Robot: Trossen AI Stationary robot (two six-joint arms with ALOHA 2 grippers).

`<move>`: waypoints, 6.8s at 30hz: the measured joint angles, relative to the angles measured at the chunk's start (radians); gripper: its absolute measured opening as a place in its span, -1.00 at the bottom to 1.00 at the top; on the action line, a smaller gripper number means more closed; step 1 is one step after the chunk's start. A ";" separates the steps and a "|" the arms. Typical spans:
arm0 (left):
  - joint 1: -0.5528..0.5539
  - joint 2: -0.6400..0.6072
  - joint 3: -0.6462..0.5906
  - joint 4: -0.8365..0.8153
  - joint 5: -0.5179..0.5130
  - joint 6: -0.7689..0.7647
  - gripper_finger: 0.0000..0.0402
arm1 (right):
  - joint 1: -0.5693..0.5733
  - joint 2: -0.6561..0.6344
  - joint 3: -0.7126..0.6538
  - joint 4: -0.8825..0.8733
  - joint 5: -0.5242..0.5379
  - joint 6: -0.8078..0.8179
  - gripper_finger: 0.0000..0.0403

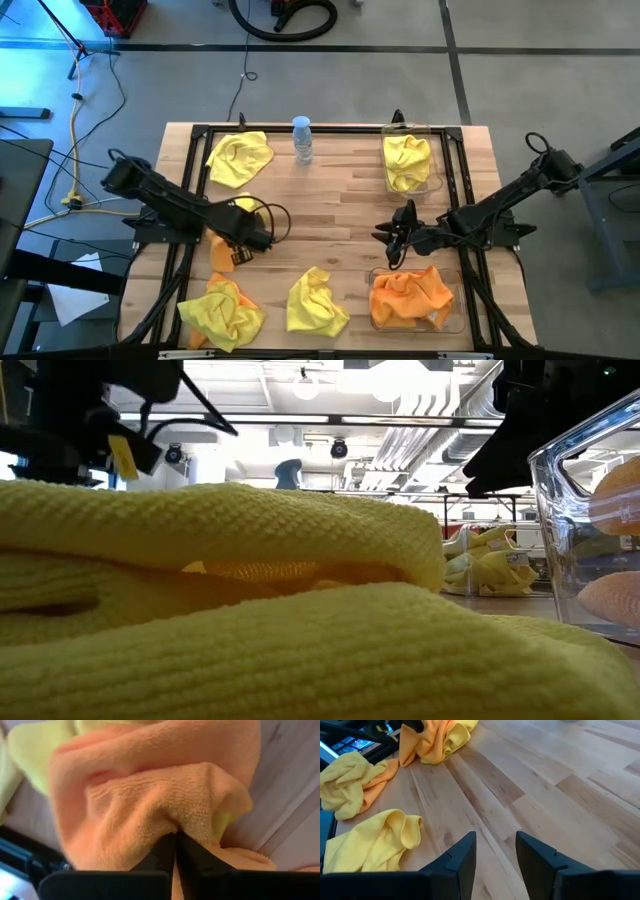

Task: Sort microfiber towel by color & place in baskets
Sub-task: Put the orange microfiber cloth into the bottom transparent bin

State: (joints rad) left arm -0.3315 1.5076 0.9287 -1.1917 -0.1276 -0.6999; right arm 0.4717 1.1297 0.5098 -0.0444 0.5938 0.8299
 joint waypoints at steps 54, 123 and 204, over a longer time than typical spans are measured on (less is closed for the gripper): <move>-0.004 -0.053 -0.102 0.015 -0.068 -0.179 -0.84 | -0.101 0.168 0.001 0.299 -0.036 -0.202 -0.34; 0.180 -0.096 0.121 0.664 -0.232 0.523 -0.55 | 0.238 0.134 0.680 -0.854 -0.052 0.137 -0.97; 0.160 -0.586 -0.400 0.986 -0.167 0.412 -0.55 | 0.330 0.499 0.681 -0.905 -0.485 0.714 -0.15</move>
State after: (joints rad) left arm -0.1713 0.9215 0.5289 -0.2058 -0.2947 -0.2878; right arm 0.8021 1.6284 1.1904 -0.9493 0.1091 1.5439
